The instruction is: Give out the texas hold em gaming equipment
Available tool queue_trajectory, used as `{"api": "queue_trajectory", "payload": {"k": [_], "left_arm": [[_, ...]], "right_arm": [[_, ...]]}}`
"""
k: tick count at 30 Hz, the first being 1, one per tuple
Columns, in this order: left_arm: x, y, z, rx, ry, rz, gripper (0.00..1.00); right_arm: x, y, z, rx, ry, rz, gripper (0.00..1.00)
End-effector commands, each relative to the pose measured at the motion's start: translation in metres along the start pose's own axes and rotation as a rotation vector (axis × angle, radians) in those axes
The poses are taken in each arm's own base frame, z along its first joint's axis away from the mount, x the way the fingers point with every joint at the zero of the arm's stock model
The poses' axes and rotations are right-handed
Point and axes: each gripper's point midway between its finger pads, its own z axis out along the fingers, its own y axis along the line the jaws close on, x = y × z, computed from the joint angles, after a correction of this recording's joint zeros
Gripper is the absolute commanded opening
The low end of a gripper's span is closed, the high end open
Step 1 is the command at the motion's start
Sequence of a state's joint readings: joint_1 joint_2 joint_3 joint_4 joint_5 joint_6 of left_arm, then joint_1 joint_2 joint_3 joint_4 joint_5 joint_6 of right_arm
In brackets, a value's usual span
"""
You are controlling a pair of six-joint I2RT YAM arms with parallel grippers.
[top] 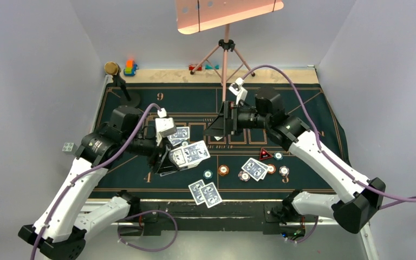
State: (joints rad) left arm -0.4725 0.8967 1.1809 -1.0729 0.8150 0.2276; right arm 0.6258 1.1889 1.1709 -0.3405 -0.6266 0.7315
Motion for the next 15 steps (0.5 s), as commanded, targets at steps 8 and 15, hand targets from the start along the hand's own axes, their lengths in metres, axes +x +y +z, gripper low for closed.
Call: {"api": "queue_trajectory", "payload": {"k": [8,15], "left_arm": [[-0.026,0.0,-0.005,-0.002,-0.066,0.075,0.0],[-0.026,-0.001,-0.005,-0.002,-0.065,0.072,0.0]], "right_arm": [[0.052,0.013,0.037,-0.028,0.186,0.012,0.96],[0.06,0.008,0.041,-0.033,0.192,0.038,0.92]]}}
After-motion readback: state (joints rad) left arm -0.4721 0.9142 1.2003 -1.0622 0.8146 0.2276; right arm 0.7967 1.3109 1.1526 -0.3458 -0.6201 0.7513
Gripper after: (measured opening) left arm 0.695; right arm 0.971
